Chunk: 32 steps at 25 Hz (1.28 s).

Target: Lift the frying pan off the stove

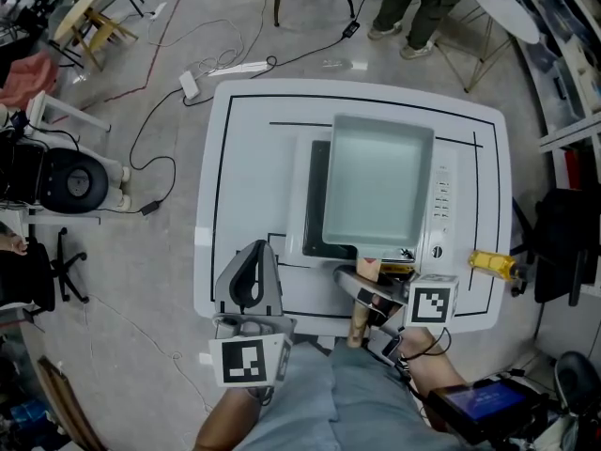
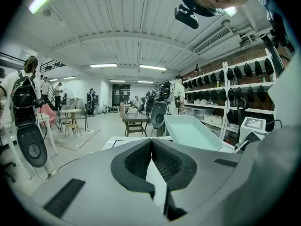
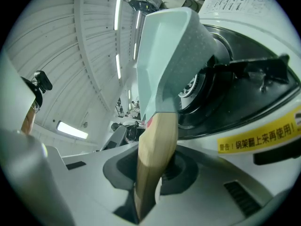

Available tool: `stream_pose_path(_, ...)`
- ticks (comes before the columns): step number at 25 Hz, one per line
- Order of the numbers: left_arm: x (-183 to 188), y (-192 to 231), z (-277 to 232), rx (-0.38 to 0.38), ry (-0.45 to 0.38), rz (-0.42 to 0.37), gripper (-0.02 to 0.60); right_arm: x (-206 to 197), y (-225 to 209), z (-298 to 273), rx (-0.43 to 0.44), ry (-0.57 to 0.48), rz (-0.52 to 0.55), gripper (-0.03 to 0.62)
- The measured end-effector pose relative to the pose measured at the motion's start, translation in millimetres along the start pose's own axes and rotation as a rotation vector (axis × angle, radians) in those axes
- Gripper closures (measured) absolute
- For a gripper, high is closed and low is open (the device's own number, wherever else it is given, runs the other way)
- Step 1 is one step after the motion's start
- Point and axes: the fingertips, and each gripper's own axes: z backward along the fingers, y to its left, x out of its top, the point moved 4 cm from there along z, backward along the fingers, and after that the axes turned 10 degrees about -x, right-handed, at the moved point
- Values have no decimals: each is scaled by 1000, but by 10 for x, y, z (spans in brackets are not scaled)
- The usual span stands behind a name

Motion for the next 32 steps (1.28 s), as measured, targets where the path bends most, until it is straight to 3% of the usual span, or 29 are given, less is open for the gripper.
stream_pose_path(6, 55, -76, 13, -18, -21, 4, 563, 27, 59, 109, -41, -8, 26, 500)
stream_pose_path(11, 158, -174, 29, -47, -51, -9, 563, 50, 249, 225, 16, -51, 27, 500)
stream_pose_path(14, 205, -267, 58, -68, -65, -11, 563, 37, 304, 345, 6, -70, 42, 500)
stream_pose_path(32, 291, -826, 90, -245, -118, -32, 563, -189, 411, 990, -33, -221, 48, 499)
